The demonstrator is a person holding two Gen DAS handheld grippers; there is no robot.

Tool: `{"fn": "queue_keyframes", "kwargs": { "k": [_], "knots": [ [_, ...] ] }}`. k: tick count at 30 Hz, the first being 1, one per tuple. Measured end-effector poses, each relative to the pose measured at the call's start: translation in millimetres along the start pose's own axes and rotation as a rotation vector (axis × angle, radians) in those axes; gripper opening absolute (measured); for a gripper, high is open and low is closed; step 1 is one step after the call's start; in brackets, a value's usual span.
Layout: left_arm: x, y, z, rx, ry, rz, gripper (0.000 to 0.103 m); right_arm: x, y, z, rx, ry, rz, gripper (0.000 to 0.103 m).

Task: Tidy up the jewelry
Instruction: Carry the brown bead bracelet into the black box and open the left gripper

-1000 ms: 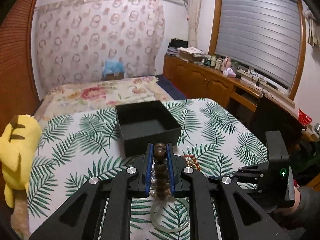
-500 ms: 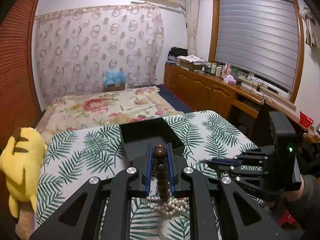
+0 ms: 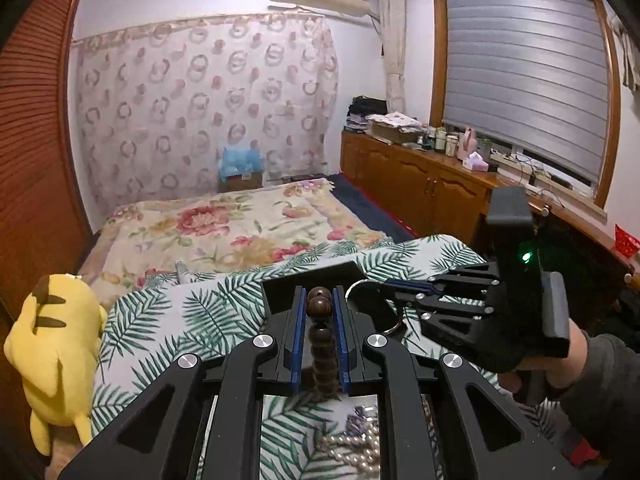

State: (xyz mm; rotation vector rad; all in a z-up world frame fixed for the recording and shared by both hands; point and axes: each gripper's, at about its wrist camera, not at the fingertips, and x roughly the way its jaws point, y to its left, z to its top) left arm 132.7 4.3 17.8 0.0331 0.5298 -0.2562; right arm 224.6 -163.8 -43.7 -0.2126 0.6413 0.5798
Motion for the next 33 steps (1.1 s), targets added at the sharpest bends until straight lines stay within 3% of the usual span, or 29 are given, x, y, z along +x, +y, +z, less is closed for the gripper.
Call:
{"fn": "queue_keyframes", "kwargs": {
  "k": [10, 19, 33],
  "knots": [
    [18.4, 1.4, 10.0, -0.001, 0.017, 0.014, 0.012, 32.5, 9.0, -2.8, -0.095, 0.071, 0.024, 0.01],
    [35.0, -2.5, 14.3, 0.007, 0.037, 0.002, 0.012, 11.1, -6.2, -2.8, -0.033, 0.033, 0.048, 0.01],
    [70.8, -27.5, 28.2, 0.021, 0.075, -0.045, 0.012, -24.6, -33.2, -29.3, 0.021, -0.005, 0.005, 0.01]
  ]
}}
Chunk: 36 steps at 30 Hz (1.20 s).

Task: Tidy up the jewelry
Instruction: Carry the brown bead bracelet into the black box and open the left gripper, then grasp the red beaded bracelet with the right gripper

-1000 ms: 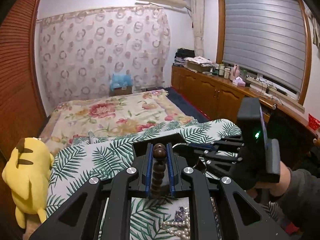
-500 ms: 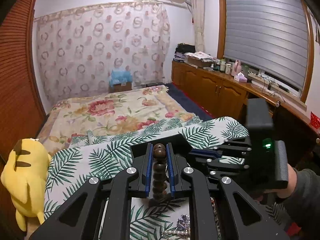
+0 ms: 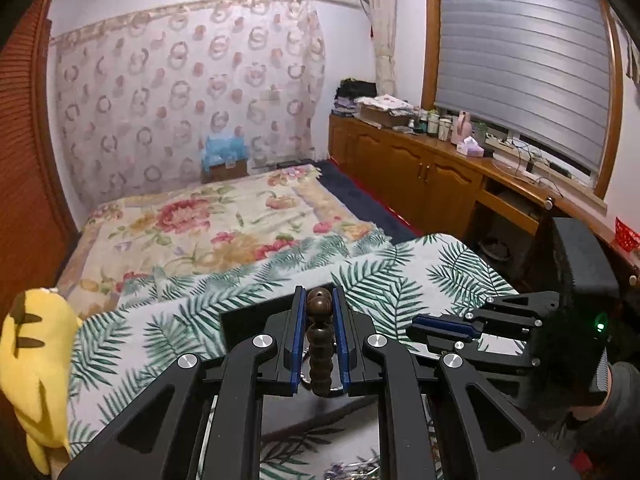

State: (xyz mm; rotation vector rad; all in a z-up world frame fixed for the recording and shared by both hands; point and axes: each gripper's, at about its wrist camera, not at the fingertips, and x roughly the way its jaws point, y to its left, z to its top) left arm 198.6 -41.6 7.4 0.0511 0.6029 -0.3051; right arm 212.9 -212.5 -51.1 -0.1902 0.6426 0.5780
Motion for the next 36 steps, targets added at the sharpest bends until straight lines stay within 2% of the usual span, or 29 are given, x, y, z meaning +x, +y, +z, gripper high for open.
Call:
{"fn": "queue_keyframes", "kwargs": {
  "k": [10, 15, 20, 22, 26, 29, 31, 32, 34, 36],
  "knots": [
    [22.3, -8.5, -12.3, -0.015, 0.061, -0.043, 0.012, -1.9, -1.4, -10.9, 0.008, 0.005, 0.005, 0.01],
    [24.4, -7.5, -12.8, -0.018, 0.076, -0.033, 0.013, -2.7, 0.3, -13.3, 0.007, 0.007, 0.01, 0.01],
    [15.6, 0.1, -21.2, -0.031, 0.078, -0.02, 0.021, -6.0, 4.6, -17.6, 0.01, 0.009, 0.02, 0.01],
    [8.1, 2.6, -26.7, -0.035, 0.07, -0.008, 0.032, -9.1, 6.5, -19.6, 0.014, 0.008, 0.028, 0.01],
    [-7.0, 3.6, -38.2, -0.026, 0.058, 0.011, 0.037, -14.3, 10.5, -25.5, 0.022, 0.012, 0.047, 0.01],
    [-16.2, 4.7, -48.1, -0.026, 0.052, 0.025, 0.048, -18.8, 12.7, -32.1, 0.036, 0.019, 0.065, 0.01],
    [-20.5, 6.8, -54.5, -0.028, 0.049, 0.037, 0.062, -21.8, 15.1, -38.0, 0.041, 0.024, 0.077, 0.01],
    [-22.5, 7.8, -58.2, -0.028, 0.048, 0.046, 0.065, -22.9, 16.7, -40.1, 0.041, 0.027, 0.08, 0.01],
    [-26.4, 9.6, -67.7, -0.03, 0.049, 0.063, 0.079, -25.0, 19.4, -44.3, 0.043, 0.033, 0.086, 0.021],
    [-29.3, 12.2, -78.8, -0.037, 0.052, 0.084, 0.083, -27.1, 21.7, -47.8, 0.048, 0.035, 0.095, 0.024]
  ]
}}
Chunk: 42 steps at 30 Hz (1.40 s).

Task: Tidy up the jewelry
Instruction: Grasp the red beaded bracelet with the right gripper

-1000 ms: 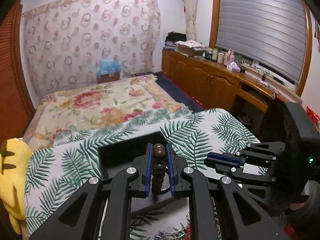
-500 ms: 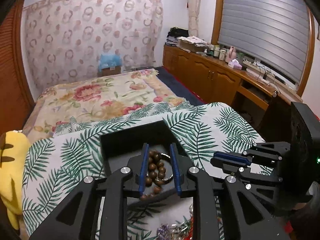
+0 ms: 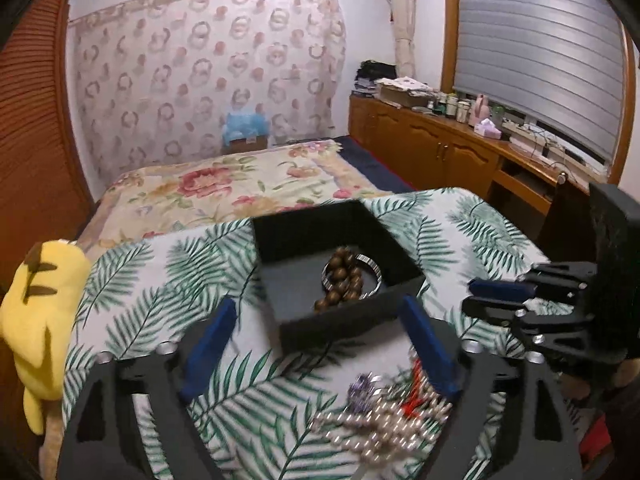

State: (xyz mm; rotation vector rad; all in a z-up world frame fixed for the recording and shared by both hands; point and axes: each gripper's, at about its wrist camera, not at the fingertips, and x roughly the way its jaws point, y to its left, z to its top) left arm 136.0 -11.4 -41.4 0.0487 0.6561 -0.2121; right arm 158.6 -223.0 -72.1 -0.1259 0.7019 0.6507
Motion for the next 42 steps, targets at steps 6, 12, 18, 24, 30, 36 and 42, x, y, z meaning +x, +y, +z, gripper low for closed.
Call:
{"fn": "queue_keyframes", "kwargs": {
  "k": [6, 12, 18, 24, 30, 36, 42],
  "knots": [
    [-0.5, 11.5, -25.3, -0.026, 0.035, 0.021, 0.086, 3.1, 8.0, -10.1, 0.006, 0.033, 0.034, 0.024],
    [-3.8, 20.9, -47.4, -0.057, 0.064, 0.033, 0.089, 14.7, 16.9, -19.7, -0.012, 0.099, 0.049, 0.024],
    [-11.7, 27.4, -58.6, -0.082, 0.07, 0.036, 0.09, 20.4, 16.5, -20.8, -0.002, 0.127, 0.041, 0.024],
    [-12.2, 30.8, -66.4, -0.091, 0.083, 0.034, 0.091, 28.0, 18.3, -20.1, -0.008, 0.155, 0.04, 0.013],
    [-10.2, 28.5, -68.9, -0.089, 0.093, 0.024, 0.091, 22.0, 18.9, -18.9, -0.011, 0.138, 0.049, 0.008],
    [-9.6, 22.8, -72.7, -0.076, 0.101, 0.014, 0.091, 0.7, 13.1, -10.5, 0.015, 0.063, 0.052, 0.008],
    [-11.5, 18.9, -76.0, -0.073, 0.109, -0.001, 0.091, -24.2, 10.9, -1.0, 0.028, -0.004, 0.049, 0.008]
  ]
}}
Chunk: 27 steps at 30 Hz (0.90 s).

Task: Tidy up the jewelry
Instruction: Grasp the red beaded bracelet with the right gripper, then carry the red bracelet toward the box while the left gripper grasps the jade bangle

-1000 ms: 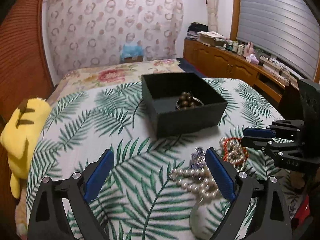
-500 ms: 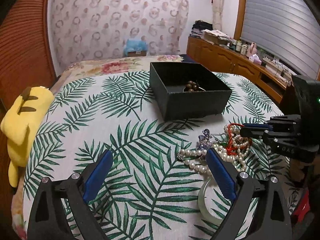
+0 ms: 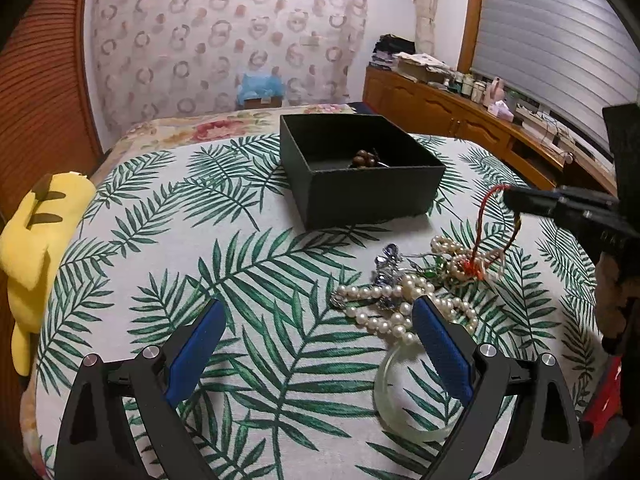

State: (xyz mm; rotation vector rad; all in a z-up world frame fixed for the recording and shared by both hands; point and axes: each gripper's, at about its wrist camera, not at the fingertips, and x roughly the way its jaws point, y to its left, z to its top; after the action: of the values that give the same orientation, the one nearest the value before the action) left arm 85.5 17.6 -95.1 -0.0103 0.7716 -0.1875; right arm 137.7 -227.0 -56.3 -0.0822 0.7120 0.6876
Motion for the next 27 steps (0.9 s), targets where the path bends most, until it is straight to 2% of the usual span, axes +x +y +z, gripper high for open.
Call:
{"fn": "queue_keyframes", "kwargs": {
  "k": [11, 21, 26, 27],
  "knots": [
    [-4.1, -4.3, -2.0, 0.002, 0.003, -0.011, 0.091, -36.1, 5.0, 18.5, -0.009, -0.104, -0.002, 0.008],
    [-8.3, -14.2, -17.8, 0.045, 0.047, -0.046, 0.089, -28.5, -4.2, 6.7, 0.004, -0.069, -0.032, 0.008],
    [-4.4, -23.0, -23.0, 0.073, 0.078, -0.072, 0.058, -21.2, -5.9, -1.9, 0.016, -0.045, -0.029, 0.008],
    [-2.8, -25.1, -23.6, 0.082, 0.085, -0.081, 0.047, -20.5, -5.8, -3.2, 0.018, -0.041, -0.029, 0.008]
  ]
}}
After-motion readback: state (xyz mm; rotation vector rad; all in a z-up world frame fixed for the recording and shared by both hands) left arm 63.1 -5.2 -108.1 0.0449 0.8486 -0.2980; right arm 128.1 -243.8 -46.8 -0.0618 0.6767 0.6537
